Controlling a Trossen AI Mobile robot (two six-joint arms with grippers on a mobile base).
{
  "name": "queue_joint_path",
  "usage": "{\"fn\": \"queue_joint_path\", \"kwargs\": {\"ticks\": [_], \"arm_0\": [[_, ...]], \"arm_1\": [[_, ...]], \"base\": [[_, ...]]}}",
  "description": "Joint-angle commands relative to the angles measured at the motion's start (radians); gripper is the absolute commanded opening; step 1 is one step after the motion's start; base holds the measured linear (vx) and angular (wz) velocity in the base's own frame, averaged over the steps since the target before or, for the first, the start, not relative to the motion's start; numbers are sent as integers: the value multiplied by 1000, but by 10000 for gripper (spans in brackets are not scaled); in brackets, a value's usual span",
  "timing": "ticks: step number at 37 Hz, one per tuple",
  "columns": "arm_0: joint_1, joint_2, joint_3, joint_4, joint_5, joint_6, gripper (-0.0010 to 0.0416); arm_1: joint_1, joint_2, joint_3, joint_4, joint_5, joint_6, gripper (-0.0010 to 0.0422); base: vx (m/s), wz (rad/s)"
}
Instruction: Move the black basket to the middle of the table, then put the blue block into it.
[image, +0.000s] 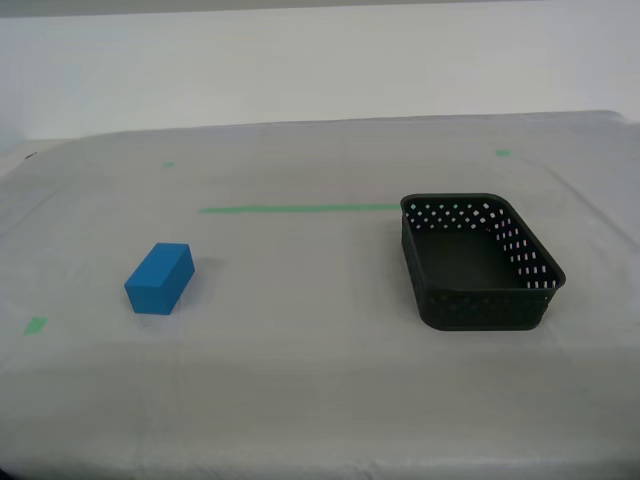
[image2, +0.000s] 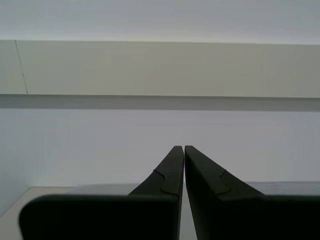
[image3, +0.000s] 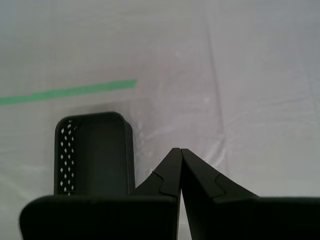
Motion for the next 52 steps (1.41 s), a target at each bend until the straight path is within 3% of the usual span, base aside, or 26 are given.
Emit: {"fn": "queue_joint_path", "kwargs": {"ticks": [1,13,32,52], "arm_0": [[6,25,21,-40,-3,-2,0],[78,140,110,-124,19,0,0],[261,293,180,-157,31,148,0],[403,464,179,-130,31,183,0]], "arm_1": [[0,0,0,4,0,2,0],[0,0,0,4,0,2,0],[0,0,0,4,0,2,0],[0,0,0,4,0,2,0]], "base": [[0,0],[0,0],[0,0],[0,0]]}}
